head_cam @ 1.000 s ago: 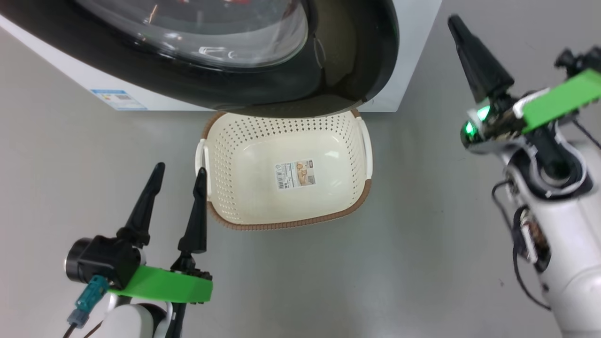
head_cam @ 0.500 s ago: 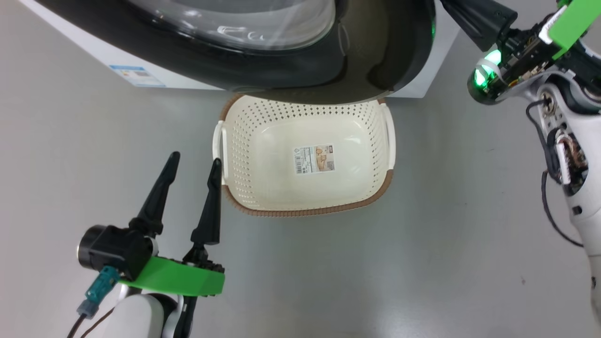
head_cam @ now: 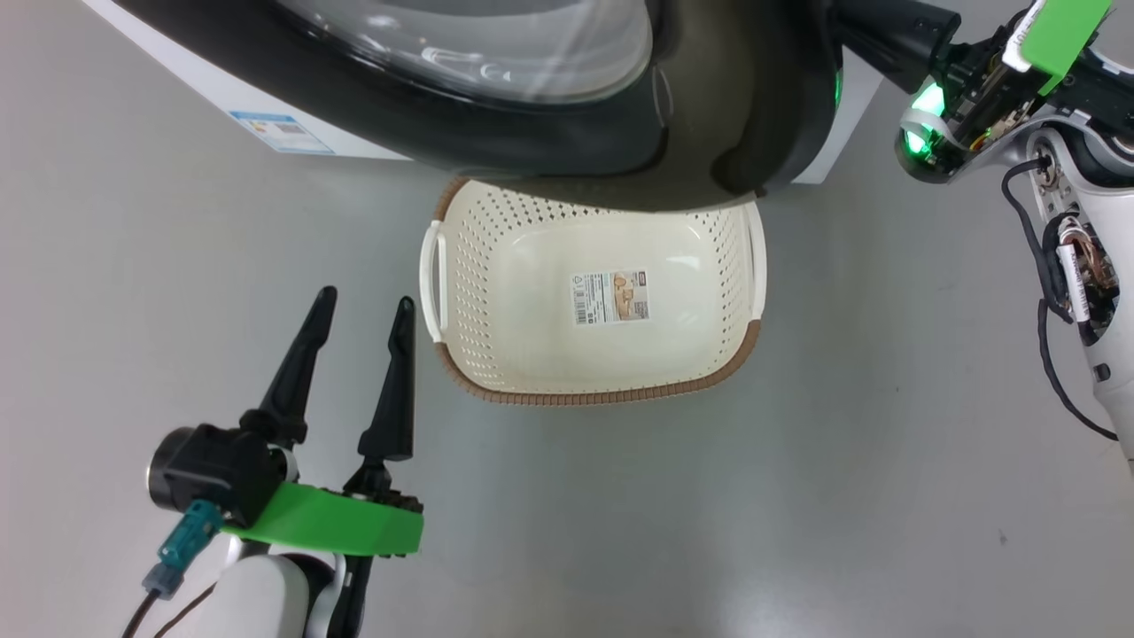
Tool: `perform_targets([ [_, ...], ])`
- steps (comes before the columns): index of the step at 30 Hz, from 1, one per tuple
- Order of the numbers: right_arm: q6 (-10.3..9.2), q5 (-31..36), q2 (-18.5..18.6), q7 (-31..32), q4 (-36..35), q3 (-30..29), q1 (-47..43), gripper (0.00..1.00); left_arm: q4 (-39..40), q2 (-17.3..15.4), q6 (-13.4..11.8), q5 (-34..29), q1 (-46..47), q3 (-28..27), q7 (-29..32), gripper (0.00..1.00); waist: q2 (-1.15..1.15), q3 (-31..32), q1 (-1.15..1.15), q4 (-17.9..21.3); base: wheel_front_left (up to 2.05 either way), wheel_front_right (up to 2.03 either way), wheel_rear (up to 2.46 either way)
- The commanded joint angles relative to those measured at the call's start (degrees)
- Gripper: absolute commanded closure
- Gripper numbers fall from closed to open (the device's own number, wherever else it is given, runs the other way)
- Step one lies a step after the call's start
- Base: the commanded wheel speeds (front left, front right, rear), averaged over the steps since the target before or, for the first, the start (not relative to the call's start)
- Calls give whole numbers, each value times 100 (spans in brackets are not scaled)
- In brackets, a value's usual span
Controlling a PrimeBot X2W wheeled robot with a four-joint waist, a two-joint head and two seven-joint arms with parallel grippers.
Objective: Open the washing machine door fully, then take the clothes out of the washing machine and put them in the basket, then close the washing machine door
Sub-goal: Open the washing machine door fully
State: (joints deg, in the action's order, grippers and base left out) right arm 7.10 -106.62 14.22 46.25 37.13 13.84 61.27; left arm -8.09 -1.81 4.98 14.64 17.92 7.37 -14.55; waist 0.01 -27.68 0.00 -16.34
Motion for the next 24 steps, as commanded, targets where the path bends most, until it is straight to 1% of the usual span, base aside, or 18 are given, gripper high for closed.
perform_targets([
  [1,39,23,-144,84,-149,63,-88,100,93,-107,-67,15,40,-202,-45,0,-1,82,0,-10,0,0,0],
  [9,39,94,-271,366,-272,84,-541,100,-25,-107,-116,40,-81,-258,-45,0,-1,485,0,-32,0,0,0],
  [17,39,312,-477,495,-316,217,-992,100,-165,-107,-113,-1,-243,-346,-45,0,-1,998,0,-10,0,0,0],
  [24,39,441,-683,578,-322,270,-1412,100,-329,-107,-111,-45,-420,-397,-45,0,-1,1478,0,-91,0,0,0],
])
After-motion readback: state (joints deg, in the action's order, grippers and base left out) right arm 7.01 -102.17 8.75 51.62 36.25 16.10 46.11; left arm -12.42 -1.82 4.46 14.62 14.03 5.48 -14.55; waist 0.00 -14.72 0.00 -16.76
